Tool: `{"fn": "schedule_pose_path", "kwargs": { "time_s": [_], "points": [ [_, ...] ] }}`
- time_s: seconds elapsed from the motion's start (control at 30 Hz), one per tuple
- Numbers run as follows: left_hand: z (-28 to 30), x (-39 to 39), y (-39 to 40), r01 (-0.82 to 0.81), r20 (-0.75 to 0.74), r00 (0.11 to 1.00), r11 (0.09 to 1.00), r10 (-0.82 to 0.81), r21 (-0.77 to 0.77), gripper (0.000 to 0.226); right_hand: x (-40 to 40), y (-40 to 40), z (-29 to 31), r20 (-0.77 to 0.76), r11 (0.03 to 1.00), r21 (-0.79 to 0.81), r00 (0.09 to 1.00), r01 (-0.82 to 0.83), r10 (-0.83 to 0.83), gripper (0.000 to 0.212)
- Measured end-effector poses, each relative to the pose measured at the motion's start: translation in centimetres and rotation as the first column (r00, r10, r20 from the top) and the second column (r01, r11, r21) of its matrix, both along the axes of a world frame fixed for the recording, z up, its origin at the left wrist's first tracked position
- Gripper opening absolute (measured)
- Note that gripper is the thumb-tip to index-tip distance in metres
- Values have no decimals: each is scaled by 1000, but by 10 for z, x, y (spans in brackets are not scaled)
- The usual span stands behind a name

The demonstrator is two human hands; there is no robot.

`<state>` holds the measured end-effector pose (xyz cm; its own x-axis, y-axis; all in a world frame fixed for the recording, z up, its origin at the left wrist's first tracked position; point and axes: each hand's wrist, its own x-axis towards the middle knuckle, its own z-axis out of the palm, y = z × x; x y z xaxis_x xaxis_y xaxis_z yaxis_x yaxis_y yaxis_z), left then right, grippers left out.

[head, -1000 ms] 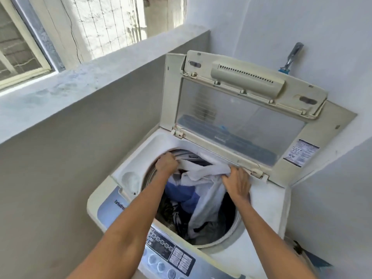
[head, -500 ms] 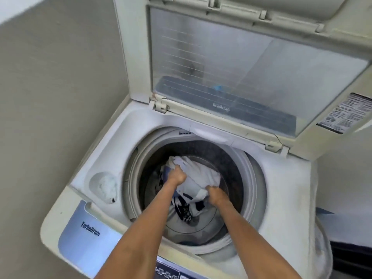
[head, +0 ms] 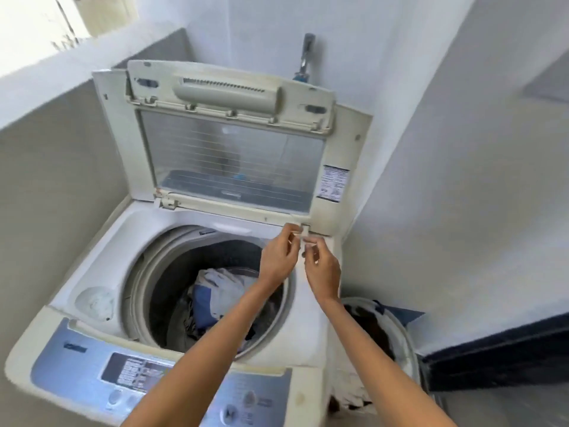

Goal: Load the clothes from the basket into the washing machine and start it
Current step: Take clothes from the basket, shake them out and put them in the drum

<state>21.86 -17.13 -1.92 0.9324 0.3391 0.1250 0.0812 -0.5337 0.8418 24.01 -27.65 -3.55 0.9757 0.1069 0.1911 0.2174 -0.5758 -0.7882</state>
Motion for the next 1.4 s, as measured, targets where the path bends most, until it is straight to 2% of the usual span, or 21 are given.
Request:
{"fn": "schedule_pose_path", "kwargs": {
  "time_s": [0.07, 0.13, 0.27, 0.37, 0.5, 0.6, 0.73, 0.8, 0.87, 0.93, 0.97, 1.03, 1.1, 1.2, 1.27, 1.33, 1.4],
  "points": [
    [17, 9, -46, 94, 28, 995, 995, -95, 18, 28, 5, -40, 7, -43, 984, 151, 995, 96, -91, 12],
    [17, 18, -89, 178, -10, 984, 982, -178, 56, 20, 6, -79, 2, -93, 958, 222, 982, 180, -163, 12],
    [-30, 35, -174, 342, -230, 921, 935, -313, 96, 21, 8, -161, -47, -239, 963, 133, 951, 233, -197, 6],
    [-97, 41, -222, 376, -486, 825, 922, -290, 88, 24, 5, -213, -115, -488, 979, 41, 858, 202, -157, 11],
    [-218, 12, -243, 347, -729, 654, 936, -205, 48, 37, -11, -261, -227, -691, 993, -73, 714, 88, -114, 21],
    [-305, -27, -238, 401, -830, 538, 911, -146, 100, 35, -26, -274, -296, -766, 988, -152, 627, 37, -141, 21],
    [-390, -65, -220, 467, -901, 416, 879, -121, 98, 34, -44, -271, -365, -837, 985, -135, 544, -106, -56, 16],
    [-411, -65, -209, 408, -869, 492, 893, -39, 191, 29, -53, -268, -386, -856, 988, -92, 516, -125, -14, 15],
    [-418, -58, -208, 478, -863, 504, 836, -11, 269, 23, -58, -266, -397, -852, 991, -67, 524, -117, 4, 16],
    [-413, -49, -208, 446, -781, 622, 844, -54, 296, 18, -61, -265, -396, -838, 995, -54, 546, -80, -2, 19],
    [-403, -46, -209, 367, -749, 658, 902, -80, 226, 18, -61, -265, -389, -834, 997, -51, 552, -66, -6, 19],
    [-382, -37, -211, 94, -676, 737, 992, -10, 88, 19, -59, -265, -372, -804, 999, -35, 594, -33, -8, 16],
    [-354, -24, -216, -91, -612, 789, 995, 49, -38, 13, -54, -265, -351, -752, 1000, 30, 658, 1, 22, 22],
    [-299, 5, -229, -183, -492, 868, 961, 60, -205, 26, -45, -266, -305, -678, 998, 50, 732, -45, 67, 66],
    [-257, 29, -239, -138, -398, 917, 944, 8, -299, 30, -36, -263, -269, -610, 999, 45, 792, -3, 30, 88],
    [-209, 52, -243, 22, -312, 941, 945, -130, -327, 18, -24, -260, -226, -521, 992, 65, 851, 111, -61, 97],
    [-155, 74, -244, 221, -321, 895, 932, -311, -286, 17, -12, -256, -178, -416, 972, 84, 894, 220, -166, 100]
  ]
}}
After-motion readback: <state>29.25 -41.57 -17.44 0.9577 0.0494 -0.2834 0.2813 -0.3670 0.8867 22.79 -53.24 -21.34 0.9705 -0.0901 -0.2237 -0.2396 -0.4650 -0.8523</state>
